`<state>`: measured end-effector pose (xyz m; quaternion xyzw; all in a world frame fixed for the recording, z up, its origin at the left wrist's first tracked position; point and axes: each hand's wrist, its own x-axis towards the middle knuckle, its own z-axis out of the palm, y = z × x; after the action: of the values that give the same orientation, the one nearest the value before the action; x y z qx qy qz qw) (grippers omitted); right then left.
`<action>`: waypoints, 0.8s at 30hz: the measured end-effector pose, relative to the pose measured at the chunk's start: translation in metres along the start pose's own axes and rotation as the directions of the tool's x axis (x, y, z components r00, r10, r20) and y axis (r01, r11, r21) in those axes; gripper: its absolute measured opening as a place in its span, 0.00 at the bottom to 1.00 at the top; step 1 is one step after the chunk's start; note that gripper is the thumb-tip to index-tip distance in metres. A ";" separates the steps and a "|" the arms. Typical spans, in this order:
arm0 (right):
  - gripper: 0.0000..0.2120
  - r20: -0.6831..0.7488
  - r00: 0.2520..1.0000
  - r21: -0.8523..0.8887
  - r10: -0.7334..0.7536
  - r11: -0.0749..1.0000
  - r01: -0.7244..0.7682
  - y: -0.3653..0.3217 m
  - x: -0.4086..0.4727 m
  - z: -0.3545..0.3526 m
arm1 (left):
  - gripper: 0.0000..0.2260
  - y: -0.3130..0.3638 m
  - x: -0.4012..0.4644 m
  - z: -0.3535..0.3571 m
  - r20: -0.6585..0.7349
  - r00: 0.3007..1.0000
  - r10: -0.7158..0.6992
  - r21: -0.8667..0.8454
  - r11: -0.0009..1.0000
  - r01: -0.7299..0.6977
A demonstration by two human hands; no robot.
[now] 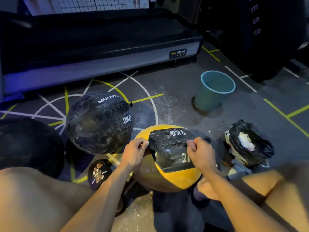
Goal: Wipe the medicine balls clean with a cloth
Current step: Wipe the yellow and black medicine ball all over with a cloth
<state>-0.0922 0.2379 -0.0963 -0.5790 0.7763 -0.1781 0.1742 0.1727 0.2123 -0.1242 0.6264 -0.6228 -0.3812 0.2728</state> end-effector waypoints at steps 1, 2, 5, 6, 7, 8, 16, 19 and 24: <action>0.18 -0.016 1.000 0.010 -0.002 1.000 0.003 0.001 0.005 0.000 | 0.10 -0.001 0.000 0.001 -0.024 1.000 0.011 0.012 1.000 -0.011; 0.19 -0.029 1.000 0.016 -0.004 1.000 0.005 0.002 0.009 0.000 | 0.10 -0.003 -0.001 0.004 -0.063 0.998 0.030 0.033 0.999 -0.028; 0.18 -0.037 0.999 0.028 -0.007 1.000 0.008 0.006 0.021 0.008 | 0.15 -0.014 -0.007 0.009 -0.156 0.986 0.061 0.082 0.995 -0.049; 0.16 -0.040 0.999 0.026 -0.011 1.000 0.012 0.007 0.025 0.011 | 0.15 -0.019 -0.009 0.010 -0.160 0.987 0.034 0.061 0.998 -0.025; 0.14 -0.043 0.999 0.017 -0.011 1.000 0.012 0.007 0.028 0.011 | 0.13 -0.023 -0.010 0.012 -0.160 0.987 0.008 0.039 0.999 -0.001; 0.13 -0.040 0.999 0.011 -0.003 1.000 0.003 0.005 0.030 0.010 | 0.12 -0.026 -0.010 0.013 -0.162 0.987 -0.014 0.026 0.999 0.019; 0.05 -0.090 0.959 0.230 -0.267 0.932 0.281 -0.051 0.021 0.022 | 0.08 -0.012 -0.009 0.023 -0.159 0.985 -0.072 -0.078 0.995 0.060; 0.07 -0.032 0.896 0.090 -0.442 0.892 0.443 -0.069 0.020 0.043 | 0.09 -0.005 -0.007 0.027 -0.163 0.984 -0.068 -0.068 0.996 0.058; 0.09 0.085 0.610 -0.169 -0.788 0.592 0.788 -0.044 0.003 0.050 | 0.10 -0.007 -0.001 0.031 -0.163 0.981 -0.103 -0.029 0.995 0.099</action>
<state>-0.0323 0.2194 -0.1189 -0.8760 0.4538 -0.1617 0.0224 0.1513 0.2177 -0.1468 0.6834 -0.5617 -0.3482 0.3100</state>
